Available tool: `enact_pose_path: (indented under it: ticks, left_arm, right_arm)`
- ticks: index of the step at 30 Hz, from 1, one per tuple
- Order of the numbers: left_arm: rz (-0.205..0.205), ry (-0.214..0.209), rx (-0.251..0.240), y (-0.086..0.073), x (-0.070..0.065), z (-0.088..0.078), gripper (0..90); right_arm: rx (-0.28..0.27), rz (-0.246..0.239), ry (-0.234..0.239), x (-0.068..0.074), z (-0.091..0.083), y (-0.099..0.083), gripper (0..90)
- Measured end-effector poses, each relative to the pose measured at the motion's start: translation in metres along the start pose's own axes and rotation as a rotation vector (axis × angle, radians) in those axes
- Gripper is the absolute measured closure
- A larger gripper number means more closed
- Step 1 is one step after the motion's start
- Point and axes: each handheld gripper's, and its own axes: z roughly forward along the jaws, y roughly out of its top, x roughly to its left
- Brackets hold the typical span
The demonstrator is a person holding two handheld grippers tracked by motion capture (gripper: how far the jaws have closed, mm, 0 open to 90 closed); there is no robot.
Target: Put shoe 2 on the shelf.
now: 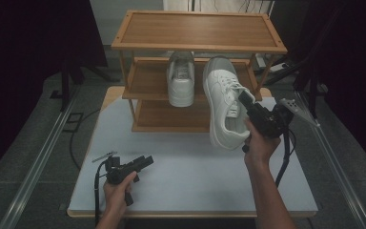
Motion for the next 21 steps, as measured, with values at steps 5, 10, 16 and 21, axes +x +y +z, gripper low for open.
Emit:
enact_pose_path:
  ticks: [5, 10, 16, 21]
  left_arm:
    - [-0.002, -0.003, -0.003, 0.001, 0.001, -0.001, 36.6]
    - [-0.007, 0.0, -0.008, 0.001, 0.001, -0.002, 36.6]
    - [-0.011, -0.003, -0.015, 0.002, 0.002, -0.004, 36.6]
    - [-0.019, -0.01, -0.017, 0.003, 0.003, -0.005, 36.7]
  right_arm:
    - [-0.007, 0.01, -0.016, 0.0, 0.011, 0.005, 82.9]
    - [-0.014, 0.028, -0.025, -0.001, 0.024, 0.009, 82.9]
    - [-0.02, 0.045, -0.042, -0.002, 0.04, 0.013, 82.8]
    - [-0.018, 0.055, -0.052, -0.001, 0.054, 0.016, 82.8]
